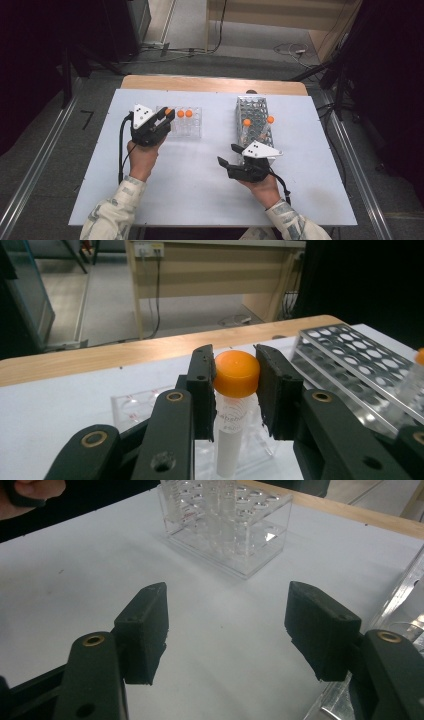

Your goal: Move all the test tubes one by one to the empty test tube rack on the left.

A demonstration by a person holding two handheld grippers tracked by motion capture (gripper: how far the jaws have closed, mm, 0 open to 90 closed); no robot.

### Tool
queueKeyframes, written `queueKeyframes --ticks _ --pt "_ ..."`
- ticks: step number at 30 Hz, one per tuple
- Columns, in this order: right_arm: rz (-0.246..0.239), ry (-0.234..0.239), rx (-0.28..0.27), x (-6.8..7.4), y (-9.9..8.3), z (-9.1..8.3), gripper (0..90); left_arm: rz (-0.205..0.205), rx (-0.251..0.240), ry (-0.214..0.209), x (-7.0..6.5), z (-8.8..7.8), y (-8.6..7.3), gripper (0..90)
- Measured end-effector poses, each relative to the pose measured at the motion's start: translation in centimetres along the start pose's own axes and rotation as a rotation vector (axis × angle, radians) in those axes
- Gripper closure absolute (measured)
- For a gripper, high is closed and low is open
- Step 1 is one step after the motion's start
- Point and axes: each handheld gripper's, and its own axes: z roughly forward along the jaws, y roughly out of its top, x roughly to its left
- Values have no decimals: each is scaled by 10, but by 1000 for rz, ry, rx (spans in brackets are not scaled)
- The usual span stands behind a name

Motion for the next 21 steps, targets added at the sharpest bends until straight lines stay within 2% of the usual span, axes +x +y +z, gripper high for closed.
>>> queueKeyframes --ticks 7,16,21 --pt "1 2 0 -1 0 0 321 -17 -2 11 8 6 11 710" --pt "3 4 3 1 0 1 324 3 -31 21 9 15 23 710" --pt "3 4 3 1 -1 0 325 8 -16 31 9 22 22 710"
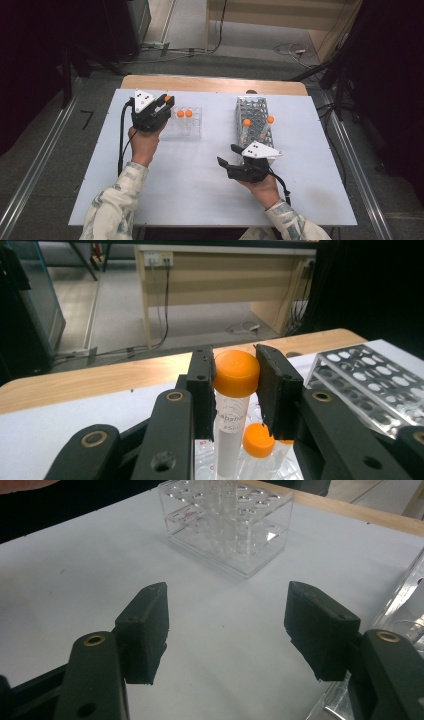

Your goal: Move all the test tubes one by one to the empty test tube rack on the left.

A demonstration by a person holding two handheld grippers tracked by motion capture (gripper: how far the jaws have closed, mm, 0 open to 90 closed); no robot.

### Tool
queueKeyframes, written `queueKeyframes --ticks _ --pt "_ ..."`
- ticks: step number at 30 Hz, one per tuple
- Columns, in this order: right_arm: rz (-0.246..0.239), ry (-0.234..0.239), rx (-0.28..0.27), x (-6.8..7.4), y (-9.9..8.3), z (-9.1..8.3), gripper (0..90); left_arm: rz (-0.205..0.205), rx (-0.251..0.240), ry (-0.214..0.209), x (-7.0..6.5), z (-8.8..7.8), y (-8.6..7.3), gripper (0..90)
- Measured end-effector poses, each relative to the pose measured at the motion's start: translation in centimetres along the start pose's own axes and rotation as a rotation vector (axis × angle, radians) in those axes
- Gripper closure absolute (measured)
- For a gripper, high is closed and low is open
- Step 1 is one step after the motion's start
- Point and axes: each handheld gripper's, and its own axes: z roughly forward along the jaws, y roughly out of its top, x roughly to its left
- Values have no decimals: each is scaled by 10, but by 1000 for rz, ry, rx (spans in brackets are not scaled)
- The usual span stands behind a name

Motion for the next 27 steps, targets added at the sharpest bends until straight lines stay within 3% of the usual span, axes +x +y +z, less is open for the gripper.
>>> queueKeyframes --ticks 11,19,27 --pt "-1 0 -1 0 -1 1 327 15 34 11 -2 11 -9 708" --pt "-2 1 1 1 -1 1 330 -11 65 19 0 17 -30 708" --pt "-2 1 4 1 -2 2 332 -20 68 11 0 19 -34 702"
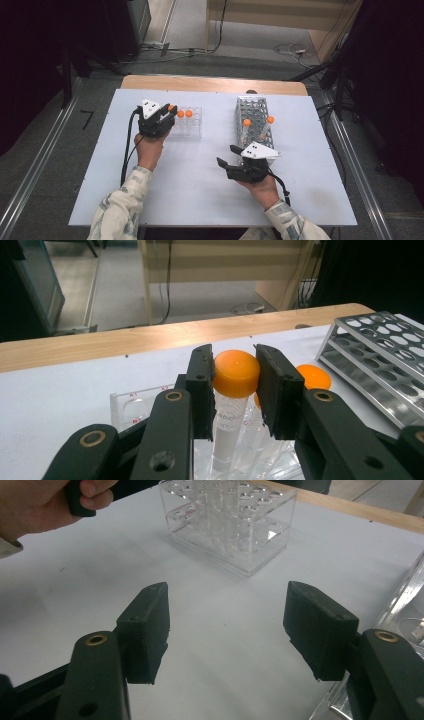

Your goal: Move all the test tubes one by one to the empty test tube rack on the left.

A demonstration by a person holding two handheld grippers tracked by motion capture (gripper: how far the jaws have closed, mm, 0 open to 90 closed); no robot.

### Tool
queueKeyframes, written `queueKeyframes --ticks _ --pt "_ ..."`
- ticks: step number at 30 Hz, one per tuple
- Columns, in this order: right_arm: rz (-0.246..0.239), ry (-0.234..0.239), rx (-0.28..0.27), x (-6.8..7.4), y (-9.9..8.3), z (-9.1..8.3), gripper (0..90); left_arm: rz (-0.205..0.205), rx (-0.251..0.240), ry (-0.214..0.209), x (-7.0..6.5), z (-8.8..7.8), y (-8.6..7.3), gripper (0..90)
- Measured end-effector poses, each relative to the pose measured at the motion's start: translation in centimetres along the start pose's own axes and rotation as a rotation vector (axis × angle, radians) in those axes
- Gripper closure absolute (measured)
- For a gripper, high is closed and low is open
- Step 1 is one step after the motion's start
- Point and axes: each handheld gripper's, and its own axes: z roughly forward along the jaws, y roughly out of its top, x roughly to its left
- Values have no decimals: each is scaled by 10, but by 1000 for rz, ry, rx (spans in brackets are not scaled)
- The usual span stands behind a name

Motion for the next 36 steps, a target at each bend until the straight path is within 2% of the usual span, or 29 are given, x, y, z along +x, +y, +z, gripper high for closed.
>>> queueKeyframes --ticks 3,11,13,16,18,21,24,25,28,30,31,36 --pt "-1 0 0 0 0 0 332 -6 2 -12 0 0 0 647" --pt "0 -2 -1 -1 0 0 332 -14 -11 -23 -1 -4 0 630" --pt "0 -4 -1 -1 0 0 332 -22 -13 -24 -2 -6 -1 595" --pt "2 -9 -3 -1 0 -1 332 -36 -47 -22 -3 -13 -4 562" --pt "6 -17 -6 -3 0 -2 333 -34 -50 -21 -4 -18 -6 475" --pt "9 -26 -9 -5 0 -3 337 -35 -52 -15 -7 -24 -11 428" --pt "10 -41 -12 -7 -1 -4 341 -16 -37 -2 -12 -28 -17 357" --pt "8 -42 -12 -8 0 -4 341 -12 -27 1 -14 -29 -18 305" --pt "9 -67 -18 -11 0 -6 342 -9 -16 -8 -18 -33 -24 252" --pt "6 -74 -20 -13 0 -7 343 -26 -1 -28 -19 -35 -28 243" --pt "2 -94 -22 -16 0 -8 347 -20 9 -23 -22 -38 -33 219" --pt "9 -136 -36 -26 0 -13 353 -1 27 -23 -27 -43 -45 194"
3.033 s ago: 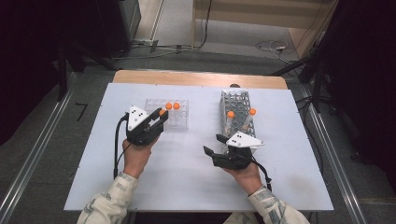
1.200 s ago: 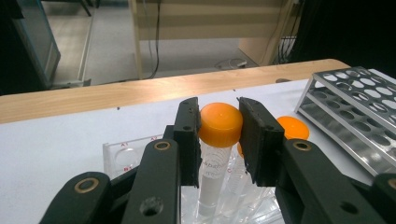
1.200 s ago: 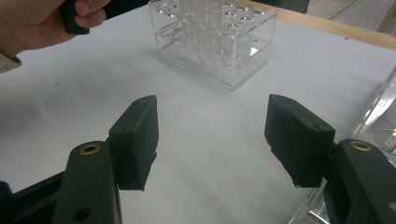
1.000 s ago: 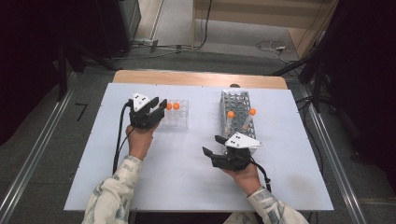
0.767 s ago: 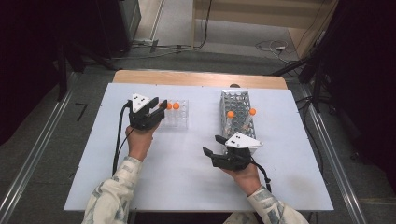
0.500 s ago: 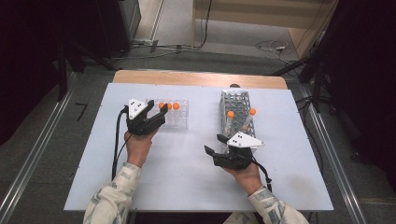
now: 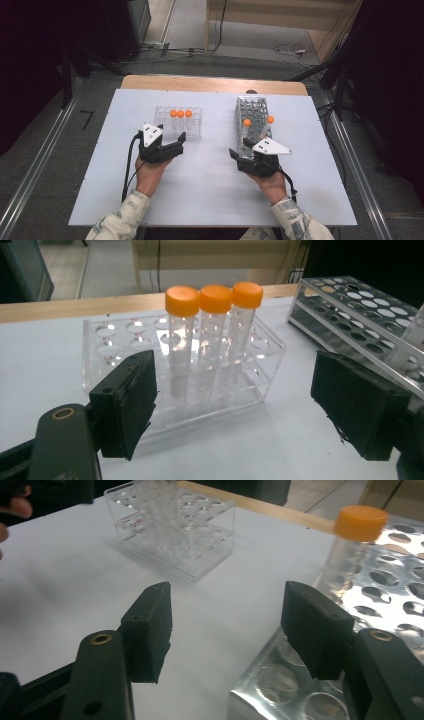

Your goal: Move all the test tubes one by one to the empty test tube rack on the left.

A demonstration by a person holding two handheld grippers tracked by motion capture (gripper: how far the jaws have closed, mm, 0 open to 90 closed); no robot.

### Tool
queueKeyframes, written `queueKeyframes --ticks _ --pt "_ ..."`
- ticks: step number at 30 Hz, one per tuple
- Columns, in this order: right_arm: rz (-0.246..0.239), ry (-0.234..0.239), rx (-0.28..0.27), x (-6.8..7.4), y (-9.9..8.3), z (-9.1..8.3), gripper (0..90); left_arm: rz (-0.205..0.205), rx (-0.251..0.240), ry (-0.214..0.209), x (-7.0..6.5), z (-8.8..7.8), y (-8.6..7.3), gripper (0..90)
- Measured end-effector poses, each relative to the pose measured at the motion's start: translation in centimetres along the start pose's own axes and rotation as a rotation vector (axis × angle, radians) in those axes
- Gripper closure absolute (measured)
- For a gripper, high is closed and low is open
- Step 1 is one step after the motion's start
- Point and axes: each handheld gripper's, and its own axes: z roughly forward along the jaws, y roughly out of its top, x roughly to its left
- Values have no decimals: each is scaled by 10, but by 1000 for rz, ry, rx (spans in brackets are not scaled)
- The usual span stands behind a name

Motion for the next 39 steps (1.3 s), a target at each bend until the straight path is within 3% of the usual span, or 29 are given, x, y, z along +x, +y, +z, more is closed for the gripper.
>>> queueKeyframes --ticks 10,18,30,39 --pt "21 -109 -33 -32 4 -14 373 -2 -8 -2 -2 -1 -3 194" --pt "44 -198 -28 -61 1 -19 420 -3 -2 -4 -2 0 -4 195" --pt "103 -244 -8 -88 -6 -3 489 -1 7 -10 -3 2 -5 198" --pt "101 -260 -16 -94 -7 8 571 3 14 -14 -5 3 -6 200"
